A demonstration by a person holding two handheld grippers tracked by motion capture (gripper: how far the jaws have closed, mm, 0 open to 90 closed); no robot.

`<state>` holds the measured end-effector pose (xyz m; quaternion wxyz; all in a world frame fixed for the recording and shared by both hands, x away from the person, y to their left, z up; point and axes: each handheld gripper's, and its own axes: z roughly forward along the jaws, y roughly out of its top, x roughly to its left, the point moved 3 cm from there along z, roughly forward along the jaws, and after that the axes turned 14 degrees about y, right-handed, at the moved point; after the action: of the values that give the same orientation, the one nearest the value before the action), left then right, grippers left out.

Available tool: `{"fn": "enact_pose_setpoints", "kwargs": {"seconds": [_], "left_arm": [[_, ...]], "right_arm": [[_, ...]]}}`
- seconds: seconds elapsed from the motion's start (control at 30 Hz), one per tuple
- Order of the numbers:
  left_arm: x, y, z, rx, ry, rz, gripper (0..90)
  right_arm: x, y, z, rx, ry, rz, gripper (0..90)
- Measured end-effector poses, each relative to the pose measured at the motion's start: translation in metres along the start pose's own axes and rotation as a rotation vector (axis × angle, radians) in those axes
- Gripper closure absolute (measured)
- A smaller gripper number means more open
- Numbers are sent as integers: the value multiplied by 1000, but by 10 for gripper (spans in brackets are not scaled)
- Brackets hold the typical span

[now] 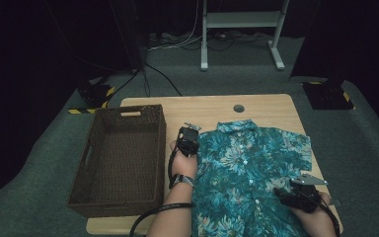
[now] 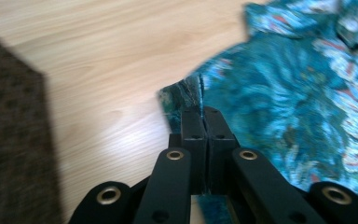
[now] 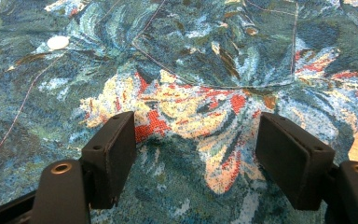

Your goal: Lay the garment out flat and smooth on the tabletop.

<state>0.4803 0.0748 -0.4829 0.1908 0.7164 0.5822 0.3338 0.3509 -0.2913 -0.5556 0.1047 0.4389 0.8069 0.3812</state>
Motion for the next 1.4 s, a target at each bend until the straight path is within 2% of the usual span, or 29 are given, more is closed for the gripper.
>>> {"fn": "enact_pose_setpoints", "kwargs": {"seconds": [0.1, 0.13, 0.2, 0.33, 0.47, 0.53, 0.67, 0.77, 0.87, 0.97, 1.0, 1.07, 1.1, 1.23, 1.4], "left_arm": [[12, -2, -5, 24, 35, -23, 875], [15, -3, -6, 29, 45, -20, 866], [22, -2, -10, 24, 71, -23, 810], [30, 1, -19, -8, 79, -43, 734], [26, 4, -27, -51, 63, -36, 650], [19, 5, -29, -88, 27, -38, 570], [2, -3, -30, -129, -37, -2, 389], [-8, -13, -32, -143, -115, -12, 285], [-17, -24, -38, -174, -170, 11, 206], [-23, -37, -45, -189, -232, 1, 149], [-25, -42, -47, -186, -242, 4, 124], [-28, -51, -49, -157, -226, 36, 65], [-30, -55, -49, -148, -236, 43, 51], [-34, -75, -52, -130, -265, 68, 27], [-33, -101, -56, -105, -294, 84, 1]], "right_arm": [[0, 0, 0, -2, -2, 1, 289], [0, 0, 0, -1, -2, 2, 289], [0, 0, 0, -1, -4, 3, 290], [0, 0, 0, -2, -7, 3, 291], [1, 0, 0, -4, -10, 4, 292], [0, 0, 0, -1, -9, 1, 291], [1, 0, 0, -6, -8, 5, 289], [1, -1, 0, -9, -9, 4, 288], [1, -1, -1, -7, -6, 2, 285], [1, -2, -1, -6, -7, 4, 280], [1, -2, -1, -5, -8, 4, 276], [1, -1, 0, -4, -8, -2, 260], [2, -1, 0, -2, -6, 3, 254], [3, -2, 0, 0, -7, 6, 241], [3, -2, 0, 2, -2, 1, 235]]}}
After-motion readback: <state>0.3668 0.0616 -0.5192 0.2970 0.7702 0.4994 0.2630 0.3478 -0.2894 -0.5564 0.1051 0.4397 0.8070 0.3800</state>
